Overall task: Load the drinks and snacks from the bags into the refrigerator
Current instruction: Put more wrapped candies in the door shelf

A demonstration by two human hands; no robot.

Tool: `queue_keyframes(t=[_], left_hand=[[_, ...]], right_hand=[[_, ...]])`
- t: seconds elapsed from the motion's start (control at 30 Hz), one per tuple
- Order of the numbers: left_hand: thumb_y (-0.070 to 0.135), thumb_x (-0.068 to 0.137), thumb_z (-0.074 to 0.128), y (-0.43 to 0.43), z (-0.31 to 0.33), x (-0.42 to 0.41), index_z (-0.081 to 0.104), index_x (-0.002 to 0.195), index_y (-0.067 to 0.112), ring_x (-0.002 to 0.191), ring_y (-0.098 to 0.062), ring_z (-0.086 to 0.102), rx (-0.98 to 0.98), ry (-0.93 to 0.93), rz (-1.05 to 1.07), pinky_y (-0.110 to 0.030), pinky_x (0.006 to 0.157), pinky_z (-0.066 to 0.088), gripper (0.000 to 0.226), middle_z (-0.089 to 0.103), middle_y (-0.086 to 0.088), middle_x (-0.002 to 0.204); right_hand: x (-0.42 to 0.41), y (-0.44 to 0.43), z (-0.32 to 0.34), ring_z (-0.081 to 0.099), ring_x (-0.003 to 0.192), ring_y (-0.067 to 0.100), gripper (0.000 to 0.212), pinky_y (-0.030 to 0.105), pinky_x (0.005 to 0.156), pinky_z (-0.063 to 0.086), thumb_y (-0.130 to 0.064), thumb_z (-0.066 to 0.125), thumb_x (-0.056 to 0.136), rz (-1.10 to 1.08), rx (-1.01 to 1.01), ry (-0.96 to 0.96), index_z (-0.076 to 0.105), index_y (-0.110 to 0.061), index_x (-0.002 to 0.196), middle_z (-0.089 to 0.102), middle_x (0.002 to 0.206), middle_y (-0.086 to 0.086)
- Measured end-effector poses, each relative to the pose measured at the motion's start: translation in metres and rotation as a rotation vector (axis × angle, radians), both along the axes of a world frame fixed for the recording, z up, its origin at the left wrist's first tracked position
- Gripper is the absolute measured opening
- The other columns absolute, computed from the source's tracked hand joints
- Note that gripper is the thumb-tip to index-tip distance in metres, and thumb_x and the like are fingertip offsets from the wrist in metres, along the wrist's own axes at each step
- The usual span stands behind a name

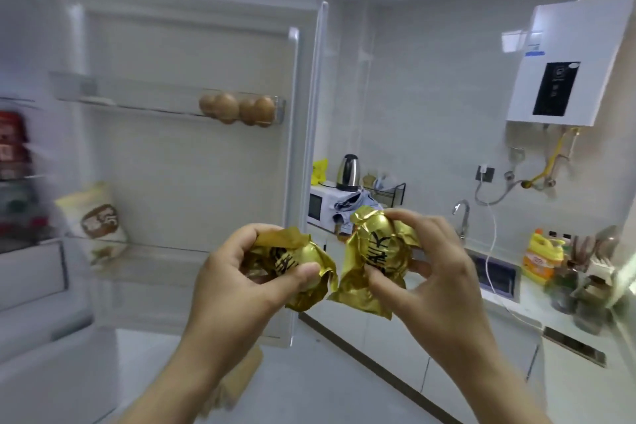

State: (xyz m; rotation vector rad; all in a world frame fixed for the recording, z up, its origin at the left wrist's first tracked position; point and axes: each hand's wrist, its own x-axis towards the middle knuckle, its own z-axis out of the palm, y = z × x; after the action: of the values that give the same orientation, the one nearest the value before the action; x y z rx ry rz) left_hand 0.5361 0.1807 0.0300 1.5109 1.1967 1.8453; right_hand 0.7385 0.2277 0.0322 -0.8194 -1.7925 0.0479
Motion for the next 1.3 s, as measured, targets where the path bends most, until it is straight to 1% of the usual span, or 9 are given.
queue_keyframes(t=[0.13, 0.27, 0.43, 0.73, 0.87, 1.03, 1.1, 1.2, 1.3], left_hand=[[0.022, 0.054, 0.086, 0.007, -0.002, -0.017, 0.069, 0.088, 0.023, 0.074, -0.005, 0.068, -0.009, 0.050, 0.137, -0.010, 0.056, 0.049, 0.037, 0.072, 0.009, 0.079], [0.013, 0.057, 0.087, 0.010, -0.009, -0.037, 0.069, 0.085, 0.023, 0.074, -0.005, 0.068, -0.052, 0.072, 0.239, -0.009, 0.055, 0.048, 0.034, 0.073, 0.009, 0.080], [0.032, 0.054, 0.084, 0.019, -0.010, -0.073, 0.069, 0.086, 0.028, 0.078, -0.003, 0.066, -0.071, 0.114, 0.353, -0.011, 0.065, 0.051, 0.036, 0.072, 0.012, 0.084], [0.026, 0.059, 0.087, 0.068, -0.003, -0.154, 0.068, 0.087, 0.028, 0.078, -0.003, 0.065, -0.051, 0.170, 0.388, -0.017, 0.066, 0.052, 0.034, 0.071, 0.014, 0.084], [0.026, 0.058, 0.088, 0.098, -0.002, -0.192, 0.067, 0.085, 0.029, 0.079, -0.002, 0.064, -0.044, 0.172, 0.363, -0.026, 0.074, 0.053, 0.035, 0.070, 0.016, 0.084], [0.027, 0.057, 0.090, 0.139, -0.015, -0.232, 0.066, 0.083, 0.028, 0.077, 0.002, 0.062, -0.081, 0.228, 0.342, -0.021, 0.073, 0.051, 0.035, 0.068, 0.022, 0.083], [0.029, 0.057, 0.090, 0.154, -0.021, -0.244, 0.066, 0.084, 0.028, 0.077, 0.005, 0.061, -0.117, 0.259, 0.319, -0.013, 0.068, 0.046, 0.036, 0.069, 0.018, 0.080], [0.025, 0.058, 0.089, 0.176, -0.032, -0.255, 0.065, 0.083, 0.026, 0.078, 0.004, 0.059, -0.140, 0.275, 0.300, -0.006, 0.062, 0.042, 0.035, 0.068, 0.011, 0.080], [0.028, 0.059, 0.088, 0.197, -0.047, -0.259, 0.064, 0.084, 0.027, 0.081, -0.005, 0.061, -0.196, 0.301, 0.297, -0.019, 0.068, 0.047, 0.035, 0.067, 0.008, 0.085]], right_hand=[[-0.022, 0.035, -0.004, 0.055, 0.104, 0.008, 0.059, 0.028, 0.078, 0.056, -0.029, 0.074, 0.066, 0.128, -0.014, 0.020, 0.057, -0.031, 0.122, 0.053, 0.110, -0.014], [-0.047, 0.058, -0.015, 0.053, 0.105, 0.004, 0.060, 0.023, 0.080, 0.054, -0.015, 0.082, 0.068, 0.229, -0.054, 0.038, 0.058, -0.033, 0.120, 0.052, 0.109, -0.015], [-0.079, 0.081, -0.018, 0.052, 0.105, 0.001, 0.060, 0.026, 0.080, 0.055, -0.016, 0.080, 0.069, 0.293, -0.085, 0.003, 0.057, -0.038, 0.119, 0.051, 0.108, -0.017], [-0.146, 0.126, -0.009, 0.053, 0.103, 0.000, 0.058, 0.026, 0.083, 0.053, -0.017, 0.079, 0.071, 0.228, -0.064, 0.015, 0.057, -0.035, 0.122, 0.052, 0.110, -0.015], [-0.183, 0.144, -0.009, 0.051, 0.104, -0.004, 0.058, 0.025, 0.085, 0.052, -0.017, 0.079, 0.072, 0.174, -0.056, -0.011, 0.055, -0.035, 0.121, 0.050, 0.109, -0.017], [-0.214, 0.166, -0.020, 0.051, 0.103, -0.003, 0.058, 0.029, 0.085, 0.053, -0.016, 0.079, 0.072, 0.078, -0.074, -0.050, 0.055, -0.034, 0.121, 0.050, 0.109, -0.013], [-0.224, 0.173, -0.026, 0.051, 0.102, -0.001, 0.057, 0.025, 0.084, 0.050, -0.015, 0.079, 0.072, 0.040, -0.090, -0.074, 0.055, -0.032, 0.121, 0.050, 0.109, -0.013], [-0.240, 0.182, -0.039, 0.048, 0.100, -0.002, 0.056, 0.007, 0.081, 0.040, -0.016, 0.078, 0.072, 0.001, -0.129, -0.147, 0.055, -0.033, 0.121, 0.048, 0.109, -0.014], [-0.250, 0.192, -0.052, 0.046, 0.100, -0.005, 0.057, 0.003, 0.081, 0.036, -0.020, 0.077, 0.071, 0.013, -0.215, -0.204, 0.055, -0.035, 0.121, 0.048, 0.111, -0.017]])
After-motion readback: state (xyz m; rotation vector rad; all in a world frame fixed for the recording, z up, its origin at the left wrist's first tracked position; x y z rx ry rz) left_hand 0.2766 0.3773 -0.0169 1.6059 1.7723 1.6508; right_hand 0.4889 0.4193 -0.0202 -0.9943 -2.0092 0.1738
